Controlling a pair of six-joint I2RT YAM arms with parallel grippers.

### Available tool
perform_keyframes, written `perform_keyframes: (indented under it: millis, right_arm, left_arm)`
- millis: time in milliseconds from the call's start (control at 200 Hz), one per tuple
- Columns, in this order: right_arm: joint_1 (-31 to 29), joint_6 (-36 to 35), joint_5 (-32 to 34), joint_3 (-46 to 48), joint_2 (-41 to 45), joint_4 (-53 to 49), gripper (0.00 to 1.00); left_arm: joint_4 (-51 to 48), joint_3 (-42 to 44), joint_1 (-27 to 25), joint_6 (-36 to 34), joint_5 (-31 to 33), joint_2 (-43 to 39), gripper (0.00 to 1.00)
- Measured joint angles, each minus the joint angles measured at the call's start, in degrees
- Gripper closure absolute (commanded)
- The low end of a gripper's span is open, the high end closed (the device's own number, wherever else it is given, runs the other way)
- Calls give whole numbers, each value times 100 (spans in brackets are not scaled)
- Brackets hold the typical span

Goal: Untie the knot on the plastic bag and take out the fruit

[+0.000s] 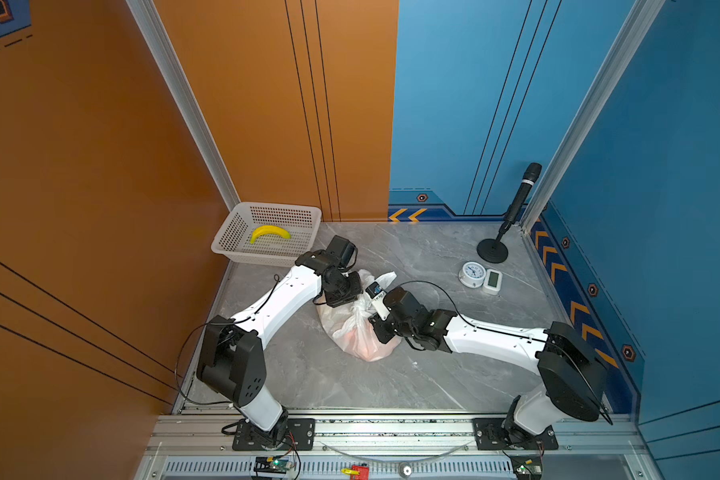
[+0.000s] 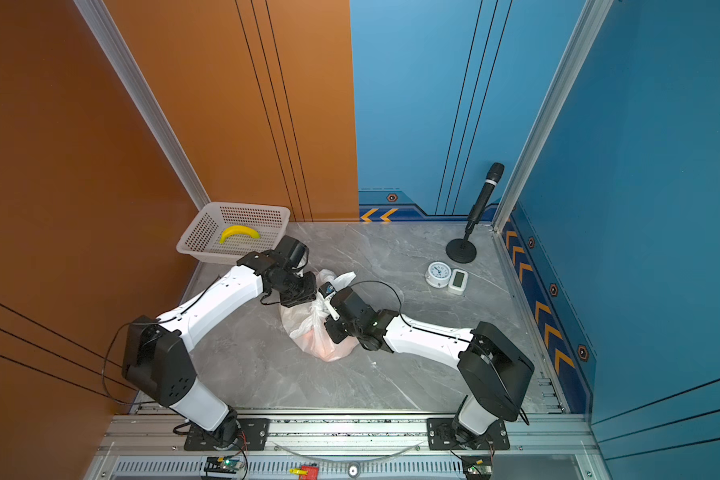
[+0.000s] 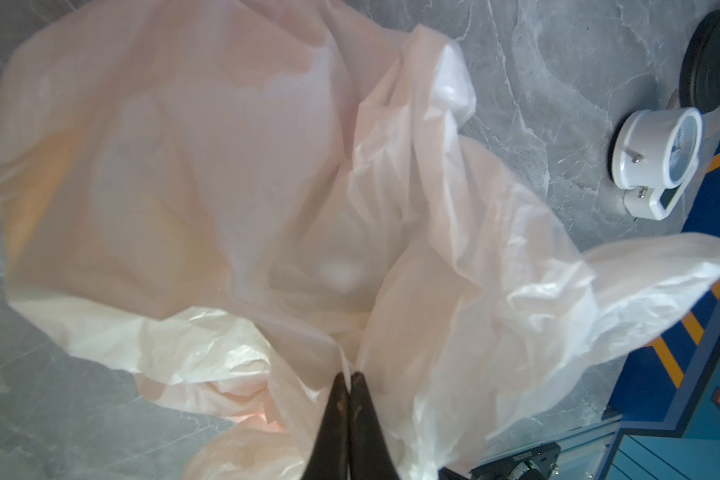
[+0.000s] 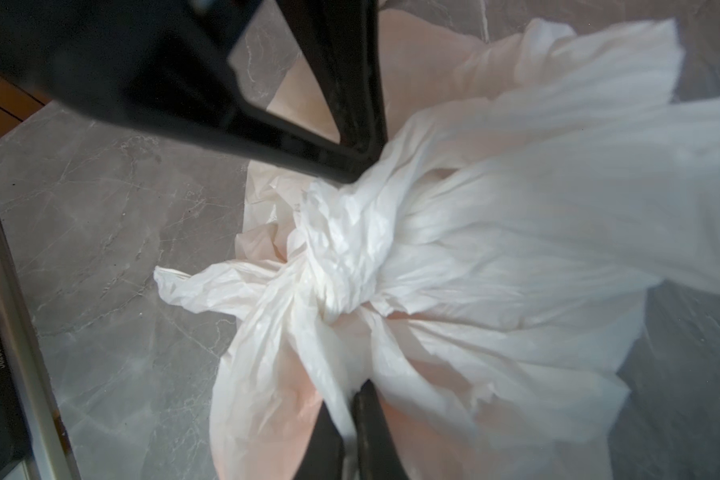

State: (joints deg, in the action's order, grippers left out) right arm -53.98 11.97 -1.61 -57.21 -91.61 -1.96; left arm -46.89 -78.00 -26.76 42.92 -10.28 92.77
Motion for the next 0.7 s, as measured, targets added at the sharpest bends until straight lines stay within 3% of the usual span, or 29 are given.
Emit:
perform_keyframes:
  millis: [701]
  right_arm:
    - [195,140,70,1034,1099,155,100]
  left_arm:
    - [-2,271,688,-201,-461,-15,100]
